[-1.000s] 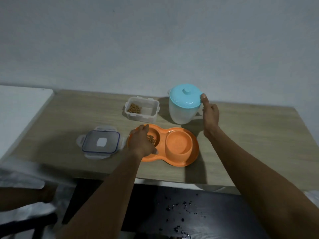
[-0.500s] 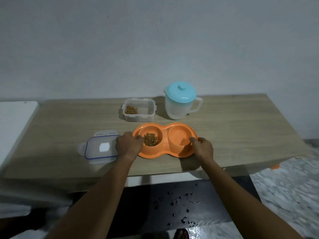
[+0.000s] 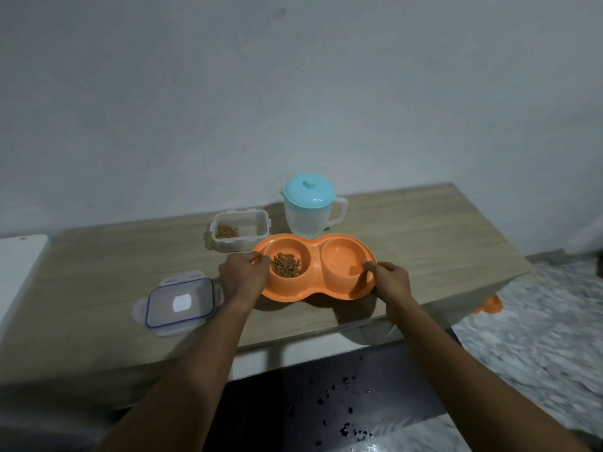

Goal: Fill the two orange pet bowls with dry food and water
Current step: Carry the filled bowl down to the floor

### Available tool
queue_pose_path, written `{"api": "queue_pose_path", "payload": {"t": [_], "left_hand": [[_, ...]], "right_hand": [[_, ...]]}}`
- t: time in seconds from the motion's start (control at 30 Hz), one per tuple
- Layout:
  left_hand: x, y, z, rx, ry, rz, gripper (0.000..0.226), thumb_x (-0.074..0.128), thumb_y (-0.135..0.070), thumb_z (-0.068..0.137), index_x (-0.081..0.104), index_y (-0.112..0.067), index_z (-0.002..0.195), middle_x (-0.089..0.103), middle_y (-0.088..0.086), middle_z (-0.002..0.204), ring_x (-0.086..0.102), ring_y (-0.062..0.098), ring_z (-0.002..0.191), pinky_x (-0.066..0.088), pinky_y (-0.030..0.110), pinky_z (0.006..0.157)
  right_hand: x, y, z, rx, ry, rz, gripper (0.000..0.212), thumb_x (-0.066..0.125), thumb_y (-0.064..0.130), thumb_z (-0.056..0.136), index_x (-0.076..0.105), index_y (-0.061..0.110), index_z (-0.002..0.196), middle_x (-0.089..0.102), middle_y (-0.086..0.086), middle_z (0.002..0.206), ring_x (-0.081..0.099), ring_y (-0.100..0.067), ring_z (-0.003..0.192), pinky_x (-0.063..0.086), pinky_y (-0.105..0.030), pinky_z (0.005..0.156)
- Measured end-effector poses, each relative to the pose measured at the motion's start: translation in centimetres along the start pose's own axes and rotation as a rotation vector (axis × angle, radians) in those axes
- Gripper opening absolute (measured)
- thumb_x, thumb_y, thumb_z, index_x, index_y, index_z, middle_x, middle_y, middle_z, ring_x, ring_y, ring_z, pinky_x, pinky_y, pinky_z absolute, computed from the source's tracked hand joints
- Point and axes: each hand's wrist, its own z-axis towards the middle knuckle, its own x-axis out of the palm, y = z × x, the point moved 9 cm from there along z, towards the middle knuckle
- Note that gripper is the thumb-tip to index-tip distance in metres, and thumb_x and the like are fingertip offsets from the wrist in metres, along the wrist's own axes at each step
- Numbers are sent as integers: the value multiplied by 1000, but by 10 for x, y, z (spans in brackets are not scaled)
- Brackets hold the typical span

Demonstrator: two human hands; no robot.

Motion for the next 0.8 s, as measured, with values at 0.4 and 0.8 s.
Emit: {"api": "queue_pose_path", "payload": {"t": [0.4,0.8], "left_hand": [[69,-150,-106,175,52,-122,25,69,-38,78,80,-21,93,77,-2,87,68,20,87,46,27,73],[251,-320,-271,272,180,-231,21,68,-36,72,80,-22,80,75,-2,76,67,18,85,48,26,74]], "right_hand": [[-200,49,-8,-175,-51,146,43,72,25,90,65,6,127,68,-14,113,66,-32,106,58,-46,93],[-508,56,28,-249,-204,257,40,77,25,86,69,3,117,73,-17,104,69,-29,97,58,-38,79]]}}
